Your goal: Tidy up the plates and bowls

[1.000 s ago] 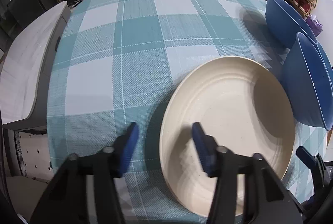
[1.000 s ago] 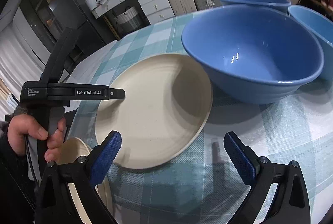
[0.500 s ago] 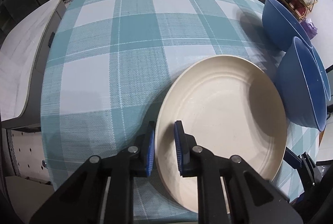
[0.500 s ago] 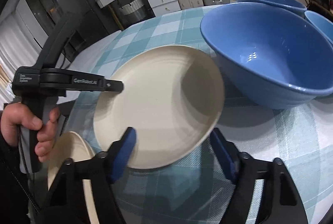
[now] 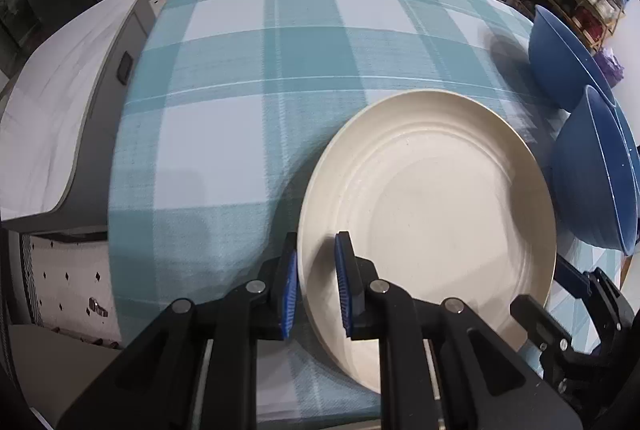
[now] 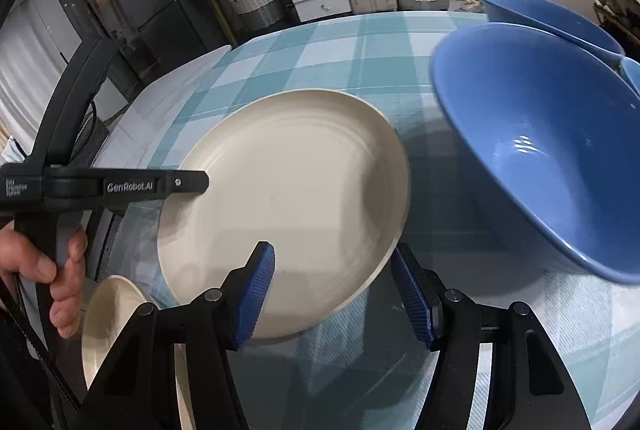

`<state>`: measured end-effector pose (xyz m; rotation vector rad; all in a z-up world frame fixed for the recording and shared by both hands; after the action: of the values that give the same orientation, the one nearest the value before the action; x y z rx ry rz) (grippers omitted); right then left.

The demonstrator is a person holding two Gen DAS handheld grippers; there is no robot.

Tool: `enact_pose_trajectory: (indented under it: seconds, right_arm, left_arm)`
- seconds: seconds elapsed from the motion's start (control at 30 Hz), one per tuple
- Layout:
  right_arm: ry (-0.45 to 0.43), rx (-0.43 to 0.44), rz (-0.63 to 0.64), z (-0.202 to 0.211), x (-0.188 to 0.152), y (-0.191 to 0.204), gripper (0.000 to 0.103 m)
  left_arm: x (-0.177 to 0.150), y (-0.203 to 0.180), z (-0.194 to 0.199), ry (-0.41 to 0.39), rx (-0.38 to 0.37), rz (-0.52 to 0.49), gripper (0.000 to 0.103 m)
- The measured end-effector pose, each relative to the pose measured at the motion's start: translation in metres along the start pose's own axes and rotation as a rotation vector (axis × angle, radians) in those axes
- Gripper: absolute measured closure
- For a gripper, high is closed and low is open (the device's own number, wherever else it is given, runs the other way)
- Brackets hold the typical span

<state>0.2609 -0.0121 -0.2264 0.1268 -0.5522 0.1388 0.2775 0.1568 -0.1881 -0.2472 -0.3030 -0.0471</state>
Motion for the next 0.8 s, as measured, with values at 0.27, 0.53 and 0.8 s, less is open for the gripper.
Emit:
enact_pose_trajectory:
  seconds: [0.27, 0.53, 0.8]
  right_arm:
    - [0.01, 0.009, 0.045, -0.011, 0.016, 0.02, 0.042]
    - [-0.006, 0.011, 0.148, -0.023, 0.03, 0.038, 0.047]
    - [-0.001, -0.026, 0.171, -0.031, 0.035, 0.036, 0.066]
  left_arm:
    - [-0.007, 0.023, 0.007, -0.011, 0.013, 0.044, 0.088]
    - [-0.014, 0.037, 0.013, -0.023, 0.047, 0.071, 0.088]
    - [-0.017, 0.041, 0.017, -0.032, 0.056, 0.068, 0.088]
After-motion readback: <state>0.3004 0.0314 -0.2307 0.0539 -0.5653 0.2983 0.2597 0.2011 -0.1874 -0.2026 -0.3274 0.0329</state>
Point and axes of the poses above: each gripper's, at about its wrist camera, not at the fingertips, and z roughly against the way its jaws point, y to its left, x to its top, the point moved 4 cm from there along -z, roughly the way its jaws point, and after that the axes turned 8 degrees about -x, right-handed, at the moved point
